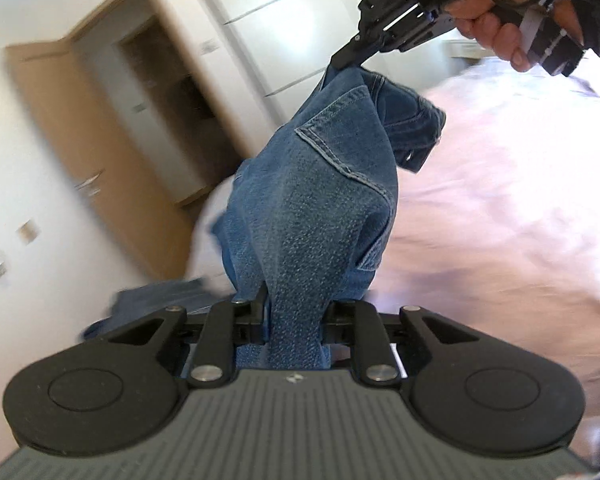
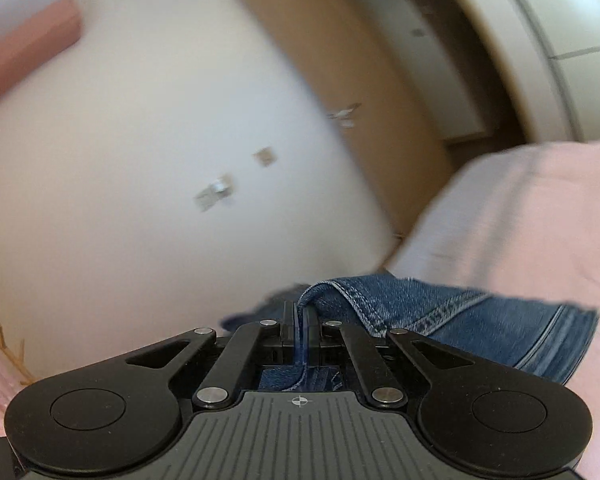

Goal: Fold clothes

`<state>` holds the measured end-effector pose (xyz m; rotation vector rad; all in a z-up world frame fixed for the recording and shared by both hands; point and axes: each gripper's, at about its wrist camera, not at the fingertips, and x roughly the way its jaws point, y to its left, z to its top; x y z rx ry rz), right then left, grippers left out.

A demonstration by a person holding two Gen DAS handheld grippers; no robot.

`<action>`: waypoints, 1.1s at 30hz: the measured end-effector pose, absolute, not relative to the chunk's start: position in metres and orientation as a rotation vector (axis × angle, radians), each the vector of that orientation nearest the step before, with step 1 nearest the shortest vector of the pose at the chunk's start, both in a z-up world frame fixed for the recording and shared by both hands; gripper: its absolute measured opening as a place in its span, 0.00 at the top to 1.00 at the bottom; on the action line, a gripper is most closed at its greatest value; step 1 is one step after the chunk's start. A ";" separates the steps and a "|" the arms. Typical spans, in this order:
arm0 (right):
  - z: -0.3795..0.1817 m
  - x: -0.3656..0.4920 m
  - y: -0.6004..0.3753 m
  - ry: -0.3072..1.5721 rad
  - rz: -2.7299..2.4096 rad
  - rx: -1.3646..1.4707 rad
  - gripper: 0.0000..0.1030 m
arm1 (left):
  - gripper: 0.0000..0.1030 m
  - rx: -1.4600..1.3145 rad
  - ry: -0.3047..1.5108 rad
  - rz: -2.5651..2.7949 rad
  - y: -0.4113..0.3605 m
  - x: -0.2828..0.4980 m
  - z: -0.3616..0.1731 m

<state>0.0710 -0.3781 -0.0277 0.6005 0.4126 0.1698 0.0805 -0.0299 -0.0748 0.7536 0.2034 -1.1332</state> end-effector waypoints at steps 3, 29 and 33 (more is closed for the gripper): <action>-0.040 -0.029 -0.409 0.437 0.076 0.646 1.00 | 0.85 0.761 0.226 -1.244 -0.041 0.019 -0.082; -0.068 -0.308 -0.466 0.728 -0.333 0.566 0.62 | 0.86 1.101 0.466 -1.788 -0.287 -0.075 -0.160; -0.151 -0.310 -0.401 0.912 -0.350 0.475 0.17 | 0.86 1.072 0.530 -1.828 -0.320 -0.054 -0.168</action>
